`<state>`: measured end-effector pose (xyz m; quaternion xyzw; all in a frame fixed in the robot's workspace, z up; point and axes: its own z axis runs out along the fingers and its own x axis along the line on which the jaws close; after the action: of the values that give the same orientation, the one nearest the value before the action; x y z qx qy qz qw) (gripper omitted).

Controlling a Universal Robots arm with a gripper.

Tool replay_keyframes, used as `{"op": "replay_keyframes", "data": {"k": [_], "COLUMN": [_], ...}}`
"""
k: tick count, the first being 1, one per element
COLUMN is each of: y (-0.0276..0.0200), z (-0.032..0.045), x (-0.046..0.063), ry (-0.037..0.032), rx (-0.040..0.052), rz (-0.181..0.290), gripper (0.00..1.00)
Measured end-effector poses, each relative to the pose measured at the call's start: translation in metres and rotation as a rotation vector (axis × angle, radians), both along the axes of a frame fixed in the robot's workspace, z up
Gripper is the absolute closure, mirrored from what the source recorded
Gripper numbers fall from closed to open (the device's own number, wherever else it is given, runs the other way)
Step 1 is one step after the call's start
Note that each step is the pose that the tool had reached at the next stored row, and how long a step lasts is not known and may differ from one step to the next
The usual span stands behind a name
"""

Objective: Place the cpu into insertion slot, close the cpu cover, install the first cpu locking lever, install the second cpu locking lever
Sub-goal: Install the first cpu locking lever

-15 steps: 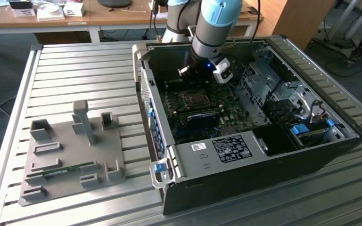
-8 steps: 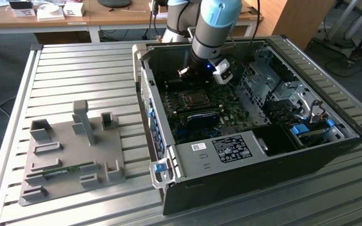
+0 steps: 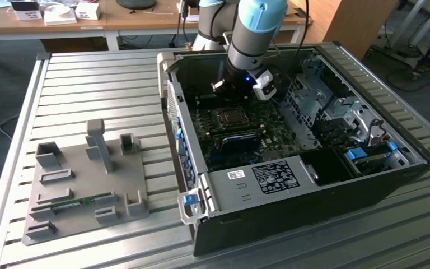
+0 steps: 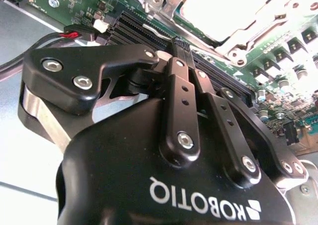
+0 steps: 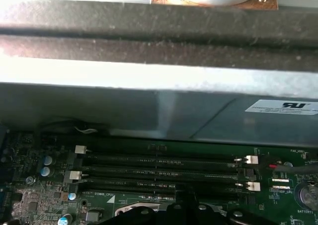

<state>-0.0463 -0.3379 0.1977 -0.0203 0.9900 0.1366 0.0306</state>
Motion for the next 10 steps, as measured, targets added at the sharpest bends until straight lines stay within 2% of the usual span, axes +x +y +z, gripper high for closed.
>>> {"op": "replay_keyframes", "data": {"k": [10], "y": [-0.0001], "z": [0.0013], "x": [0.0], "ry": [0.0002], "rx": [-0.0003], "rz": [0.0], "gripper": [0.89]}}
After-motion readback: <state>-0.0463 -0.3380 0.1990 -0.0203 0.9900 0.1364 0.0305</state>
